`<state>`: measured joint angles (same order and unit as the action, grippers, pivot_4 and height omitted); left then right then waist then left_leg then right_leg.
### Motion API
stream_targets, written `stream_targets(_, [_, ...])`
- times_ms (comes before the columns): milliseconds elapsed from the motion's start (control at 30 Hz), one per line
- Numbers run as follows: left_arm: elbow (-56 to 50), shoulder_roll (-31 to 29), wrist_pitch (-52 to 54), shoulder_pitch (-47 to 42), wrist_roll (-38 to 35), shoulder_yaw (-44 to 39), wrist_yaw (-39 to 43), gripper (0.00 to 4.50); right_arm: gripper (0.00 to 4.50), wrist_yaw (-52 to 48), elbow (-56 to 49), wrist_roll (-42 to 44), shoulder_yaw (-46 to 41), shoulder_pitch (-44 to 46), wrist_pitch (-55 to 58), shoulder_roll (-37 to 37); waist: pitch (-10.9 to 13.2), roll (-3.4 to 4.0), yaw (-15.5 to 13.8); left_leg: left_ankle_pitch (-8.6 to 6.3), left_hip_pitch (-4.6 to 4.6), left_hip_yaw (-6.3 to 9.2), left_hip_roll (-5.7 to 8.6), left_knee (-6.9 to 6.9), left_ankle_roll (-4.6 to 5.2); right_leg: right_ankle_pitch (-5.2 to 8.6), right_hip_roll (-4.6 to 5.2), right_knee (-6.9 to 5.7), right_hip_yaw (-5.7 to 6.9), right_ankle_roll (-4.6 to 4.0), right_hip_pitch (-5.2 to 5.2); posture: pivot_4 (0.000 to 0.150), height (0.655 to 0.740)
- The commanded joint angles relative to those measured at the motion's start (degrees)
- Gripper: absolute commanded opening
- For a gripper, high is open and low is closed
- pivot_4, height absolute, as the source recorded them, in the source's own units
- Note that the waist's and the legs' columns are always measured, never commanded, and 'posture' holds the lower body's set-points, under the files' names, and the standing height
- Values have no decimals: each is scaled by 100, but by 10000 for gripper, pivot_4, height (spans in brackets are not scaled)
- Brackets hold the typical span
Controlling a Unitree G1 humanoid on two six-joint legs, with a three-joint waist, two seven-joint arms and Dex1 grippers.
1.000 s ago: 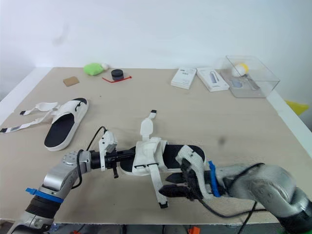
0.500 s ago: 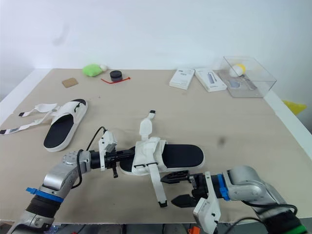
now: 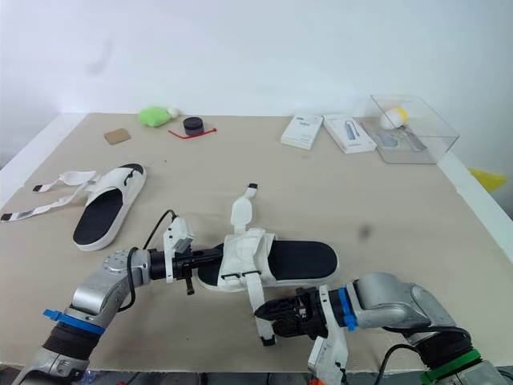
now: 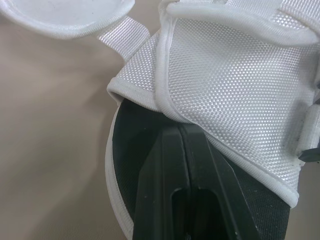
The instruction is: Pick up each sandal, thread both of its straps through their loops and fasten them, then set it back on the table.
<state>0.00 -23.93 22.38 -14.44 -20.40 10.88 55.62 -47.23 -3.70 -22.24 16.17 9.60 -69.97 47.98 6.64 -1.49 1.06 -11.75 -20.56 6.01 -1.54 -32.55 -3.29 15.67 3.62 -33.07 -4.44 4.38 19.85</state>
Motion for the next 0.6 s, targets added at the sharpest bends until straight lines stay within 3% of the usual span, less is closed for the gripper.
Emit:
stream_targets(33, [234, -55, 147, 146, 196, 163, -55, 0, 14237, 123, -269, 248, 204, 105, 53, 227, 0, 2, 1, 0, 1, 0, 0, 0, 0, 0, 0, 0, 0, 0, 0, 1500, 7400])
stream_targets(133, [231, -66, 153, 145, 197, 168, -52, 0, 351, 126, -503, 649, 412, 162, 162, 493, 1, 4, 1, 0, 2, 0, 0, 0, 0, 0, 1, 0, -2, 0, -1, 1500, 7400])
stream_targets(267, [256, -75, 146, 133, 203, 168, -42, 0, 351, -28, -862, 1798, 744, 291, 747, 956, 8, 16, 1, 1, 2, -1, 0, 0, 1, 0, 1, -1, -4, 0, -4, 1500, 7400])
stream_targets(333, [265, -90, 147, 129, 206, 169, -27, 0, 351, -270, -1238, 2771, 891, 332, 1440, 1278, 9, 16, -1, 0, 2, 0, 0, 0, 2, 0, 1, -1, -5, 0, -4, 1500, 7400])
stream_targets(467, [293, -110, 135, 122, 209, 159, -9, 0, 351, -399, -2061, 4965, 820, 405, 3747, 1522, 5, 11, -1, -1, 1, 0, -4, 0, 4, 1, 3, -1, -5, -2, -7, 1500, 7400])
stream_targets(567, [276, -93, 144, 138, 204, 147, -23, 0, 351, 183, -2414, 6576, 690, 1042, 6165, 1209, 12, 11, -1, -1, -3, 0, -9, 0, 4, 2, 4, -1, -4, -3, -7, 1500, 7400])
stream_targets(600, [266, -81, 153, 144, 202, 146, -31, 0, 351, 228, -2388, 6759, 634, 1226, 6657, 1086, 15, 11, -2, -2, -2, 0, -9, 0, 3, 3, 5, -1, -4, -6, -4, 1500, 7400])
